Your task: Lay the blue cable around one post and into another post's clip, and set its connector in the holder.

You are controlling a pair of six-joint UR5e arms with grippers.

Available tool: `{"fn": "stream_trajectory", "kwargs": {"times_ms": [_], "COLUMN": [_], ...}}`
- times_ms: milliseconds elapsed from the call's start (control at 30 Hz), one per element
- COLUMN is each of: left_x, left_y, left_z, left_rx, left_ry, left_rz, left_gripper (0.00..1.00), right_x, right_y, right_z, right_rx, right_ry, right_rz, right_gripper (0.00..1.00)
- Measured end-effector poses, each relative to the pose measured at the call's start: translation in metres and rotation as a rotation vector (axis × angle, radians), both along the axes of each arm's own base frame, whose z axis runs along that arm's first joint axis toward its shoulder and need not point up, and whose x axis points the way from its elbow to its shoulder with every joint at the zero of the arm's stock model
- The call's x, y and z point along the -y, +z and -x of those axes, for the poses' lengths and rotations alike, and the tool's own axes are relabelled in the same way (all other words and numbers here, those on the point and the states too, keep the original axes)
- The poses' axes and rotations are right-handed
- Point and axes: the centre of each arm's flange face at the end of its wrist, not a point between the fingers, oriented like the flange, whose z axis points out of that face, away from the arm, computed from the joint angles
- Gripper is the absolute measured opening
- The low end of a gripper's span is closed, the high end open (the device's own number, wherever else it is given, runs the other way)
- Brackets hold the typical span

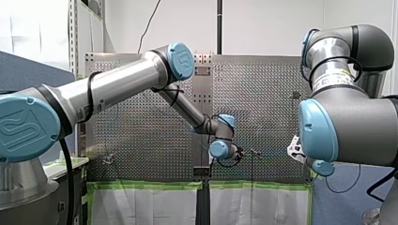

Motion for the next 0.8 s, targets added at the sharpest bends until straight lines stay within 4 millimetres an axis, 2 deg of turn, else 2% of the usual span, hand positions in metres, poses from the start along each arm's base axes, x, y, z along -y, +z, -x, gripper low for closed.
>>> {"fn": "stream_trajectory", "kwargs": {"times_ms": [200, 433, 600, 800], "left_x": [0.004, 0.005, -0.002, -0.015], "left_y": [0.020, 0.045, 0.038, 0.020], "left_z": [0.011, 0.034, 0.048, 0.063], "left_rx": [0.031, 0.038, 0.005, -0.045], "left_ry": [-0.016, -0.034, -0.036, -0.007], "left_rz": [0.031, 0.060, 0.057, 0.047], "left_gripper": [1.00, 1.00, 1.00, 1.00], "right_x": [-0.001, -0.001, -0.001, -0.002], "right_y": [0.000, 0.000, 0.000, 0.000], "right_z": [-0.002, -0.004, -0.005, -0.006], "right_rx": [0.000, 0.003, 0.007, 0.010], "right_ry": [0.001, 0.002, 0.003, 0.006], "right_rz": [-0.002, -0.004, -0.005, -0.006], "right_gripper": [0.00, 0.00, 0.00, 0.00]}}
